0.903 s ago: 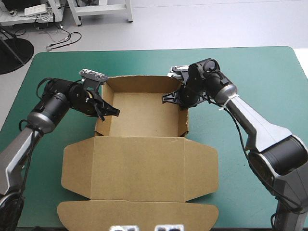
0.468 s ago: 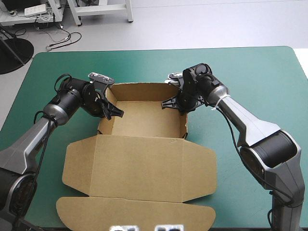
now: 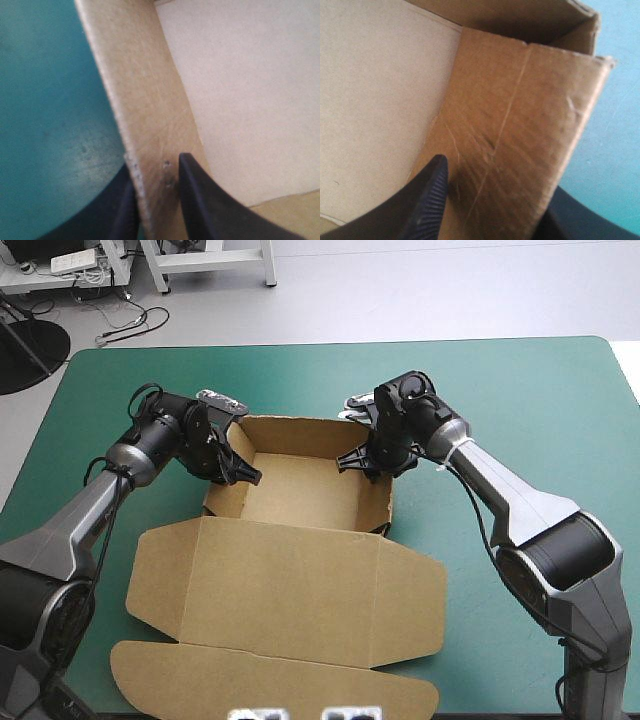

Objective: Fold the box

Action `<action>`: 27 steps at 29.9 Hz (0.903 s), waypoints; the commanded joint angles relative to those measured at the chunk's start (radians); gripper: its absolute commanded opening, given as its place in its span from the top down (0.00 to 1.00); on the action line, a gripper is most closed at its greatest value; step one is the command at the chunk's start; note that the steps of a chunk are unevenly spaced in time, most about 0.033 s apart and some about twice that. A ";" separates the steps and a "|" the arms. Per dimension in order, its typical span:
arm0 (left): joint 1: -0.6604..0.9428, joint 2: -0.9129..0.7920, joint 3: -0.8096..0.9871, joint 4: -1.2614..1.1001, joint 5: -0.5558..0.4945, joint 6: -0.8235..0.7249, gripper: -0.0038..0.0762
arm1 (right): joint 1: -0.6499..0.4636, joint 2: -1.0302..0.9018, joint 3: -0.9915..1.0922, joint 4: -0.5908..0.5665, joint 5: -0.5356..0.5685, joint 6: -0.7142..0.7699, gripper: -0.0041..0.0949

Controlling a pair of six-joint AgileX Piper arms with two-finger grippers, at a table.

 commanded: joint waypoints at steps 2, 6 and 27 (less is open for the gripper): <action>-0.012 -0.015 -0.058 -0.031 0.009 0.020 0.45 | -0.001 -0.077 -0.042 -0.015 0.014 -0.010 0.54; -0.012 -0.015 -0.084 -0.011 -0.006 0.017 0.34 | -0.001 -0.103 -0.045 -0.017 0.014 -0.010 0.54; -0.012 -0.303 -0.440 0.123 0.246 0.002 0.96 | -0.001 -0.451 -0.045 -0.052 0.014 0.108 0.54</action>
